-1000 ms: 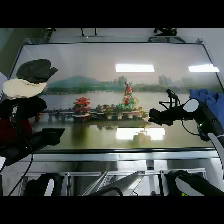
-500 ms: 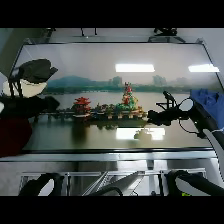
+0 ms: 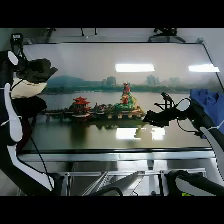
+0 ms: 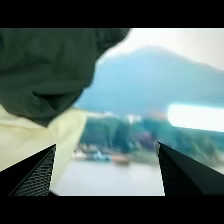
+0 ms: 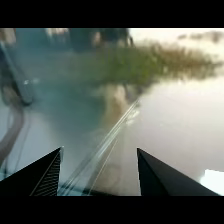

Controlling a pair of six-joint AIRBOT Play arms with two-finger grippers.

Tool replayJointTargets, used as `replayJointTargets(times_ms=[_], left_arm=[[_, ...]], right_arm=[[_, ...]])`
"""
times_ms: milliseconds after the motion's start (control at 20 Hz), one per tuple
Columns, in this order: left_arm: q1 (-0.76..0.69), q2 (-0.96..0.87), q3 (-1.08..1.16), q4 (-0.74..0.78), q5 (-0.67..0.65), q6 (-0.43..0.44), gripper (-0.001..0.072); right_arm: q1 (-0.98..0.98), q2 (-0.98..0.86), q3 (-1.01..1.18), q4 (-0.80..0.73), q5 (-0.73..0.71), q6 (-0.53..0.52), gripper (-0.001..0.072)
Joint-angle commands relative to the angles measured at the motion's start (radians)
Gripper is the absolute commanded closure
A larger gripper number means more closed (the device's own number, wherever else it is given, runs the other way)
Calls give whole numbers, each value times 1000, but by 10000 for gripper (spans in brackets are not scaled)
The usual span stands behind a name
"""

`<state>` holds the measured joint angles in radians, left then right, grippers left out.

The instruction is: Fold the shirts.

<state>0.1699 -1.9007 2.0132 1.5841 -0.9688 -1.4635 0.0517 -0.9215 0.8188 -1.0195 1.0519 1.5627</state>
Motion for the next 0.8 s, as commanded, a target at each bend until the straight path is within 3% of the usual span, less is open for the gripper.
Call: replayJointTargets(times_ms=[0,150,400,500,550,750], left_arm=[[53,-153,1,45,367,-37,17],[85,-252,-1,47,529,-37,17],[116,-406,61,48,552,-36,25],[119,-415,61,46,542,-37,531],[114,-399,61,40,527,-37,696],[48,-217,61,36,469,-37,697]], right_arm=[[1,-2,0,4,-1,8,178],[1,-2,0,4,-27,8,179],[1,-7,0,23,-74,8,179],[1,-17,0,38,-79,8,181],[2,-21,0,38,-78,8,181],[2,-39,0,38,-75,7,193]])
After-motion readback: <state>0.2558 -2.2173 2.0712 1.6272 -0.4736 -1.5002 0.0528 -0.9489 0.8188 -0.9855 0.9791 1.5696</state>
